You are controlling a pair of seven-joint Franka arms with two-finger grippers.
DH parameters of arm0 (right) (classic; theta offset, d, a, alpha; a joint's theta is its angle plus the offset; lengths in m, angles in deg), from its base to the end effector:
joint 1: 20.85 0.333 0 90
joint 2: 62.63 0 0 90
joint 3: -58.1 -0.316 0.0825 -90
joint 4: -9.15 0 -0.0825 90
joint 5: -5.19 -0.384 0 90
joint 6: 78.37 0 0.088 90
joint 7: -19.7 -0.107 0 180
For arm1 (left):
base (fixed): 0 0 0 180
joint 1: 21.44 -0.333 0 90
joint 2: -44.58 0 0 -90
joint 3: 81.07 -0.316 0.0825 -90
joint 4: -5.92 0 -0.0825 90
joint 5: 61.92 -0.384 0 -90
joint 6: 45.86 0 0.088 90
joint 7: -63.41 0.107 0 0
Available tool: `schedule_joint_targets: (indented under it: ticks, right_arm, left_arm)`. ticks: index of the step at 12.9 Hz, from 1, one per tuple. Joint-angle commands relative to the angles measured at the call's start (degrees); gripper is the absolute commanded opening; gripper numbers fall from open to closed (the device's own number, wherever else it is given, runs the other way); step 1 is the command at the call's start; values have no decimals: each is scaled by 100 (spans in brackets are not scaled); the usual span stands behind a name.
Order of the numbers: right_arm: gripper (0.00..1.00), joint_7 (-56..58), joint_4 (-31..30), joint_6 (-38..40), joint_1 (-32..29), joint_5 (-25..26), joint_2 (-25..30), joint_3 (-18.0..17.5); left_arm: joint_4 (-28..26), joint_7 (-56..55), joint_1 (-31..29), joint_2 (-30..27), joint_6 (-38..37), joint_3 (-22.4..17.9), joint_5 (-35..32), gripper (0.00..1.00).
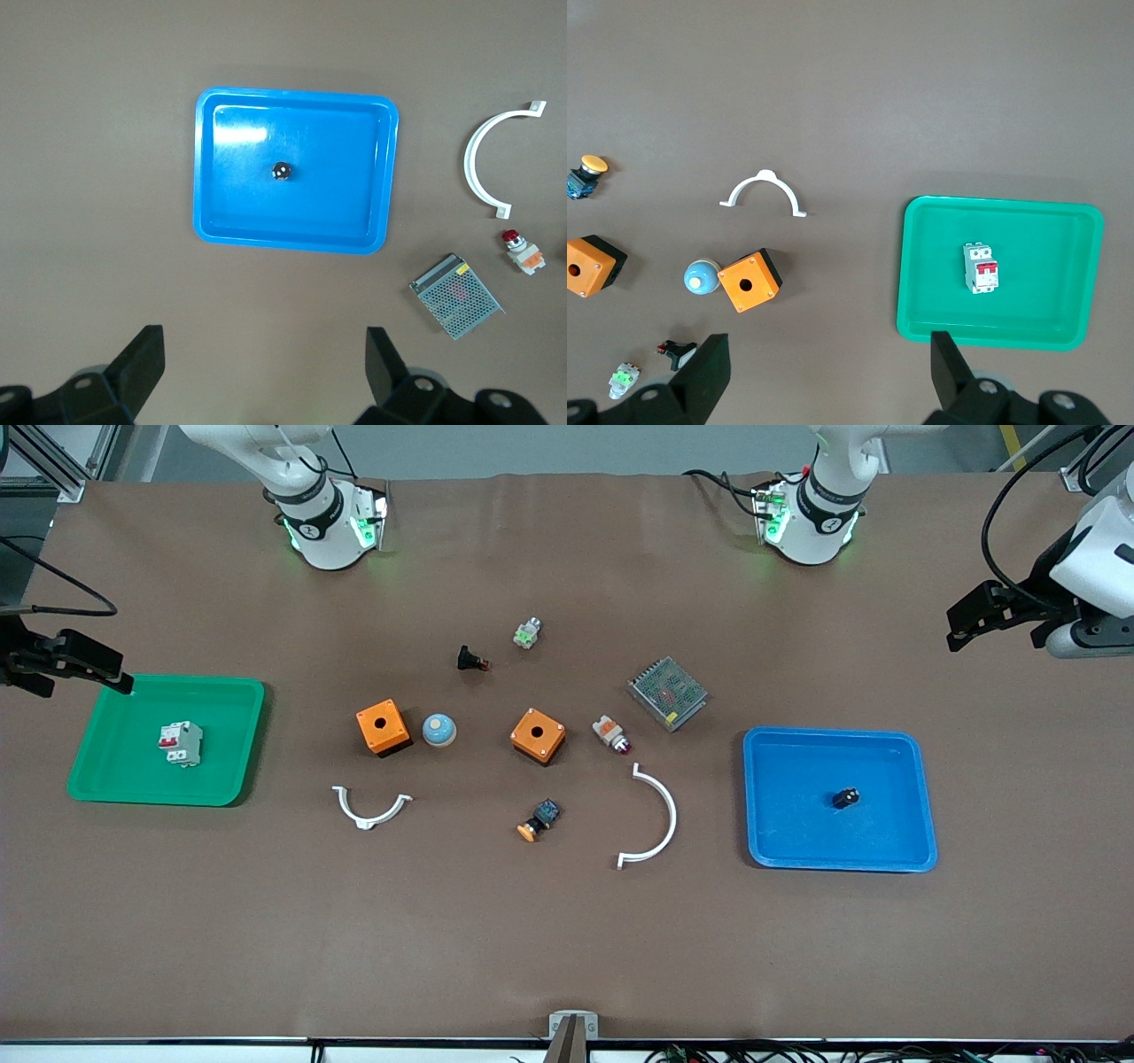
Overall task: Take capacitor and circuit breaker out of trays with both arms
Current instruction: 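Reach the left gripper to the capacitor while the right gripper reaches the breaker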
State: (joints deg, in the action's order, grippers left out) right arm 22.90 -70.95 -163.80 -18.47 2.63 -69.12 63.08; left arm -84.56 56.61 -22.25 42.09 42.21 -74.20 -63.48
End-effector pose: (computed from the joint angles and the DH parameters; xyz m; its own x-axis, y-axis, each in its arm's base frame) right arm 0.5816 -0.0180 0.6344 0.9997 0.0144 -0.0178 0.0137 -0.9993 -0.0358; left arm 0.5350 -0.0553 0.6412 0.9999 0.0139 0.0049 0.0140 -0.9994 -0.0320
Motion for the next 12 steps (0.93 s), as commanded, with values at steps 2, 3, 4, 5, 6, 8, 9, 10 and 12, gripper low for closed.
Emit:
schedule_joint_targets:
  ticks: [2, 3, 4, 5, 6, 8, 9, 10, 12]
  right_arm:
    - [100, -65, -93, 18, -80, 71, 149, -68]
    - [100, -73, -93, 18, -80, 71, 149, -68]
    - [100, -73, -93, 53, -71, 71, 149, -77]
    - [100, -65, -93, 79, -71, 71, 149, -85]
    - [100, -73, -93, 80, -62, 71, 149, -85]
    - [100, -65, -93, 80, -80, 62, 114, -77]
    - [100, -56, -102, 71, -88, 62, 105, -68]
    - [100, -47, -128, 71, -123, 62, 96, -50]
    - [100, 14, -128, 62, -168, 106, -44, -59]
  left_arm:
    - [179, 65, -33, 109, -133, 7, -29, 100]
    - [188, 74, -34, 187, -124, -1, -46, 100]
    - [188, 82, -34, 301, -124, -2, -108, 100]
    - [188, 91, -51, 468, -116, -10, -117, 100]
    - [162, 83, -112, 696, -29, -28, -143, 100]
    - [-161, 39, -235, 1135, 496, -19, -266, 100]
    - [-485, -22, -297, 1294, 970, -10, -266, 100]
    - [-793, -40, -367, 1443, 1496, -10, -266, 100]
    - [-1243, -41, -472, 1864, 2394, -2, -196, 100]
